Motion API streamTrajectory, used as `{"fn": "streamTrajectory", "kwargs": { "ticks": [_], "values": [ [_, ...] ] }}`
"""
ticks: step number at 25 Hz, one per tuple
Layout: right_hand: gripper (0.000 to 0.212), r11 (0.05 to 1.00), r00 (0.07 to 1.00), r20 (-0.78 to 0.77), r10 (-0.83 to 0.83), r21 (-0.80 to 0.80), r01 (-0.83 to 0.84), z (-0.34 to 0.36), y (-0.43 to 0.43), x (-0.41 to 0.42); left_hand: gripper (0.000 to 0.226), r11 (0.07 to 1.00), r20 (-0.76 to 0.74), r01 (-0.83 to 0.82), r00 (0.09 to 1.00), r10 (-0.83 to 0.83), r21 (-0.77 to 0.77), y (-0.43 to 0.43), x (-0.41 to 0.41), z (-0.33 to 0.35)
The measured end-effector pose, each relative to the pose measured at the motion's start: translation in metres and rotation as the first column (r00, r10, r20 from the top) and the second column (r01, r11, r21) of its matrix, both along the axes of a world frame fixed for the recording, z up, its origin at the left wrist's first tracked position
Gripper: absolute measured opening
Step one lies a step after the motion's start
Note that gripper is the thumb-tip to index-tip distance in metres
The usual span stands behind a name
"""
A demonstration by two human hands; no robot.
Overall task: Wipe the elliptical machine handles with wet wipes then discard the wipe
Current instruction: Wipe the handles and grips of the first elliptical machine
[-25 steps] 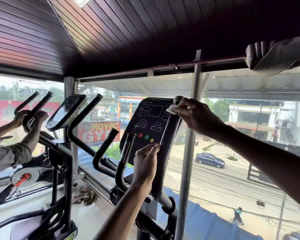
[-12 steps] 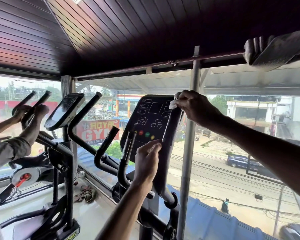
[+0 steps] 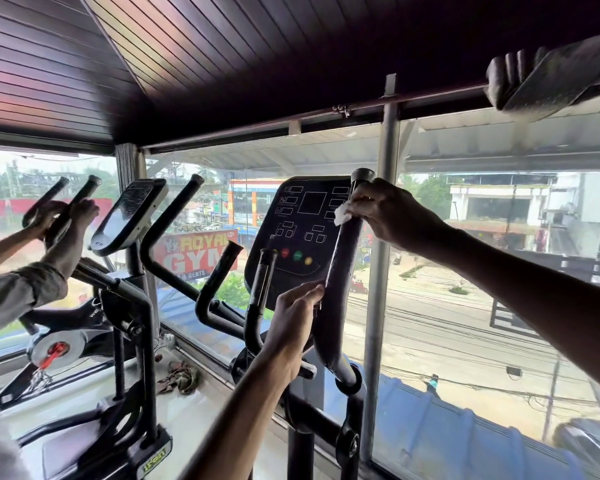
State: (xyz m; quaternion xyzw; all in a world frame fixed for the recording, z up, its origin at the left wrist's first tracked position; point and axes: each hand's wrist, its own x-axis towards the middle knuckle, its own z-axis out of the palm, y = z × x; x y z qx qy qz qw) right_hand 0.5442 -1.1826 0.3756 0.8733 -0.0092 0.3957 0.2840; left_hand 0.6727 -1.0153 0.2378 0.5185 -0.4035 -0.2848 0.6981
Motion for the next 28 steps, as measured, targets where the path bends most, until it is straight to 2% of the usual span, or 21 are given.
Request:
{"fn": "streamTrajectory", "kwargs": {
  "ticks": [2,6,7,10,14,16,20,24,28],
  "values": [
    [0.031,0.997,0.993,0.109,-0.036,0.075,0.028,0.004,0.002,-0.002,0.028,1.000,-0.033,0.017,0.999,-0.017,-0.007,0.000,0.000,-0.002],
    [0.025,0.999,0.999,-0.045,0.024,0.043,-0.022,-0.010,0.015,-0.004,0.028,1.000,-0.046,0.015,0.999,-0.015,-0.008,0.001,-0.002,-0.004],
    [0.027,0.999,1.000,-0.022,-0.002,0.032,0.003,-0.008,0.014,-0.003,0.027,1.000,-0.046,0.006,0.999,-0.006,-0.008,0.000,-0.002,-0.004],
    [0.034,0.991,0.980,0.173,-0.102,0.102,0.086,0.000,0.005,0.001,0.026,1.000,-0.022,-0.013,1.000,0.012,-0.011,-0.001,-0.003,-0.005],
    [0.032,0.998,0.995,0.074,-0.060,0.033,0.058,-0.003,0.004,0.000,0.027,1.000,-0.011,-0.012,1.000,0.011,-0.013,-0.002,-0.003,-0.006],
    [0.033,0.993,0.986,0.112,-0.119,0.020,0.118,0.011,-0.002,0.000,0.028,1.000,-0.005,-0.014,1.000,0.014,-0.017,-0.002,-0.004,-0.006],
    [0.030,0.974,0.961,0.167,-0.220,0.092,0.208,0.038,-0.004,0.015,0.029,0.999,-0.016,-0.014,1.000,0.014,-0.032,-0.001,-0.006,-0.006],
    [0.026,0.975,0.976,0.024,-0.214,0.069,0.212,0.050,0.000,0.014,0.027,0.999,-0.020,0.001,1.000,-0.002,-0.049,0.004,-0.009,-0.003],
    [0.028,0.978,0.978,0.095,-0.186,0.114,0.175,0.033,0.004,0.008,0.029,0.998,-0.014,0.026,1.000,-0.026,-0.059,0.009,-0.012,-0.001]
  ]
}}
